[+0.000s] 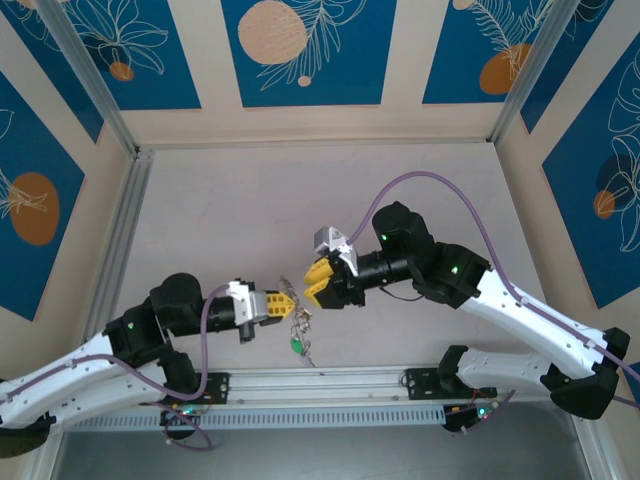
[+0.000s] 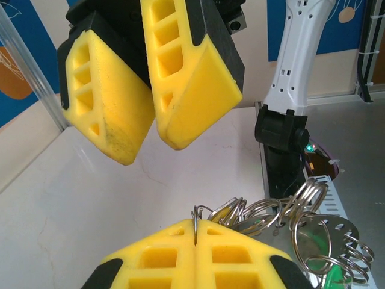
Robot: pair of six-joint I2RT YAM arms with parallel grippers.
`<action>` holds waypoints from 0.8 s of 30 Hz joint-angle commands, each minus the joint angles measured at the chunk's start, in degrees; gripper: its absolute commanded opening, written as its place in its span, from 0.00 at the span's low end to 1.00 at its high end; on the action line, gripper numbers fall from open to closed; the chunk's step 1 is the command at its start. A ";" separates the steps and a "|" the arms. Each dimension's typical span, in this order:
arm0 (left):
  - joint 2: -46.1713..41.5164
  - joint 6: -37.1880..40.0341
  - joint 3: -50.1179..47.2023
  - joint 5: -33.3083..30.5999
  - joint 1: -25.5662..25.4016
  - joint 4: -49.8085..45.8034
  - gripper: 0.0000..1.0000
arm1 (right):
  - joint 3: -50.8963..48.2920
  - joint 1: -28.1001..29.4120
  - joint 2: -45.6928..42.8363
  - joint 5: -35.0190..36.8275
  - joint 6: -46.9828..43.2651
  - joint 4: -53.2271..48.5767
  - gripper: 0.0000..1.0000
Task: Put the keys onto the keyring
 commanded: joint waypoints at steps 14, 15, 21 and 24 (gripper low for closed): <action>-0.82 -1.13 3.78 2.42 -0.36 2.85 0.00 | -1.69 3.39 1.13 3.47 -3.81 0.46 0.45; -0.91 -1.34 3.78 2.48 -0.37 2.96 0.00 | -1.86 3.64 0.95 3.57 -3.96 0.54 0.45; -1.17 -1.74 3.78 2.93 -0.36 3.55 0.00 | -2.33 4.28 0.28 4.24 -4.65 0.22 0.46; -1.13 -2.13 3.87 3.46 -0.36 3.90 0.00 | -2.73 4.38 -0.45 4.93 -5.16 0.54 0.48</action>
